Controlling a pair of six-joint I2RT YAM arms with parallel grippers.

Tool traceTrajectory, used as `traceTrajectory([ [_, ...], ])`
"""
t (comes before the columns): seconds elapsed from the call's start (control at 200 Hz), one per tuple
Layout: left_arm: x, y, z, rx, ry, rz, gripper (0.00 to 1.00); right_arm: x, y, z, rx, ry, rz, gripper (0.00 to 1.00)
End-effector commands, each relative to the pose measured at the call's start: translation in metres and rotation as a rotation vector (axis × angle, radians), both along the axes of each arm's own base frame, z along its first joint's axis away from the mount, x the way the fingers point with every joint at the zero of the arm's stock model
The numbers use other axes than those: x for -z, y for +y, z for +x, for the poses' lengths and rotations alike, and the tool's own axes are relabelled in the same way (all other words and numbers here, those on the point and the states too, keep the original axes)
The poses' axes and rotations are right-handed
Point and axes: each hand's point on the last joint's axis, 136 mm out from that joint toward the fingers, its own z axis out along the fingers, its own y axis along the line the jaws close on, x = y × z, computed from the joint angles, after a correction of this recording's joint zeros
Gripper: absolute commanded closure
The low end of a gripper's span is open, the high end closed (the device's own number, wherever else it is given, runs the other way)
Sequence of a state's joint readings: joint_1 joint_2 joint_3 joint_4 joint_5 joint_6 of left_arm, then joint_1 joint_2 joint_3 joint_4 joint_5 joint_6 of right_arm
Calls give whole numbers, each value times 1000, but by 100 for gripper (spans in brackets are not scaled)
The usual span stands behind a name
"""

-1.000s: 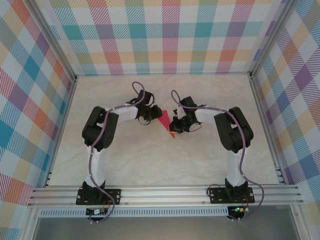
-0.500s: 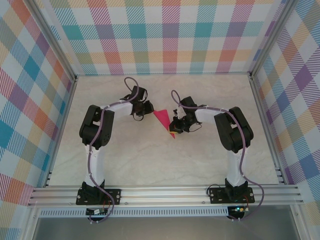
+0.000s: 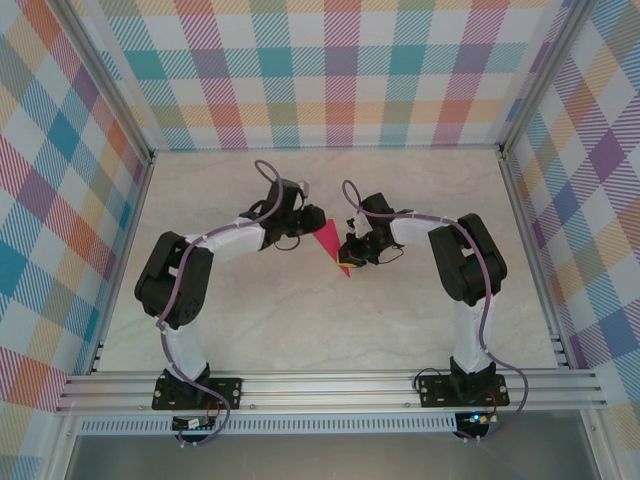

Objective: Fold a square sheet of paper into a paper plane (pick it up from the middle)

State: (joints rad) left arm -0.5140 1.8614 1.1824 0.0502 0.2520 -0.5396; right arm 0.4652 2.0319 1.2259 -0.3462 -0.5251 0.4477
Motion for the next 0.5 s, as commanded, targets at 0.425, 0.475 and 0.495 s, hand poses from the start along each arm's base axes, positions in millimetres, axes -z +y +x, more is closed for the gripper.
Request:
traceTrajectory([
  [0.425, 83, -29, -18, -11, 161, 37, 85, 53, -39, -45, 3, 177, -206, 96],
  [0.475, 87, -25, -17, -22, 160, 62, 85, 54, -39, -45, 2, 176, -207, 96],
  [0.495, 88, -22, -17, -30, 158, 76, 85, 53, -39, -45, 2, 176, -209, 96],
])
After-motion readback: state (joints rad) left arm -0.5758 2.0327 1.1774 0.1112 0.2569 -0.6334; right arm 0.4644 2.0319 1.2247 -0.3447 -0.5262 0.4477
